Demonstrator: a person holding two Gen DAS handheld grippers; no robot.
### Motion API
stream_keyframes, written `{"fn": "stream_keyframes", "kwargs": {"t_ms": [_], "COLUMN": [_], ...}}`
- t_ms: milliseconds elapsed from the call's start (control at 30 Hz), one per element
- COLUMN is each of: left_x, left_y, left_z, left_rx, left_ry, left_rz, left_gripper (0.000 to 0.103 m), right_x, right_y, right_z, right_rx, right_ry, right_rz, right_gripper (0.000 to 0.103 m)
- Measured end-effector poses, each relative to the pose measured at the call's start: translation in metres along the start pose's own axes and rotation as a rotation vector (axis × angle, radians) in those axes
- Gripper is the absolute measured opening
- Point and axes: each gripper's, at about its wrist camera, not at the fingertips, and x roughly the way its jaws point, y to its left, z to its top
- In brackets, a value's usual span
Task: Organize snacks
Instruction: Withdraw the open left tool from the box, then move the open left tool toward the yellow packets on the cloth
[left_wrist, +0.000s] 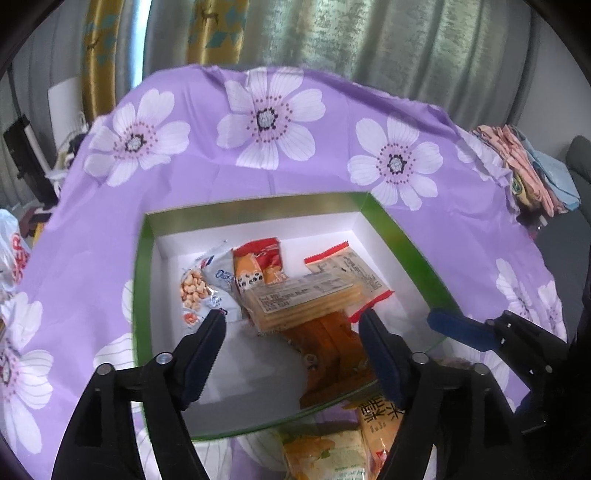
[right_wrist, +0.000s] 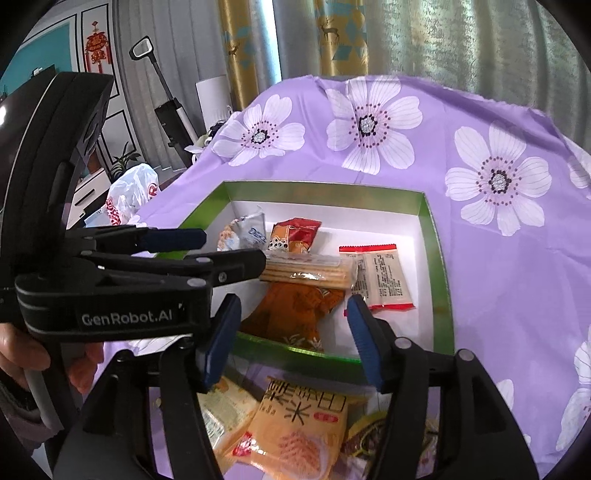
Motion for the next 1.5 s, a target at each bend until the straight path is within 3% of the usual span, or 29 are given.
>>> {"fn": "stream_keyframes", "kwargs": {"t_ms": [200, 267, 333, 500, 633, 933, 1500], "left_x": [-0.022, -0.032, -0.043, -0.068, -0.089, -0.123, -0.143], "left_y": [-0.011, -0.015, -0.019, -0.029, -0.041, -0.058, -0.077], "left_z": [-0.007, -0.011, -0.015, -0.023, -0.032, -0.051, -0.076], "left_rx": [0.034, 0.044, 0.06, 0.086, 0.124, 0.146, 0.164], "left_ry": [-0.041, -0.06, -0.084, -0.13, -0.173, -0.224, -0.223], "left_rz": [0.03, 0.036, 0.044, 0.047, 0.068, 0.059, 0.043], "left_gripper": [0.082, 0.093, 0.095, 0.096, 0.098, 0.1, 0.1], "right_x": [-0.025, -0.035, -0.046, -0.072, -0.091, -0.127, -0.161], "right_y": [0.007, 0.01, 0.013, 0.017, 0.017, 0.01, 0.001], "right_z": [-0.009, -0.012, -0.015, -0.022, -0.031, -0.055, -0.091], "right_rx": [0.018, 0.021, 0.031, 0.039, 0.057, 0.12, 0.203], "right_ry": [-0.036, -0.048, -0.069, -0.1, -0.125, -0.155, -0.166], "right_rz": [-0.002, -0.002, 0.0, -0.005, -0.025, -0.068, -0.086], "right_gripper": [0.069, 0.073, 0.078, 0.079, 0.089, 0.096, 0.1]}}
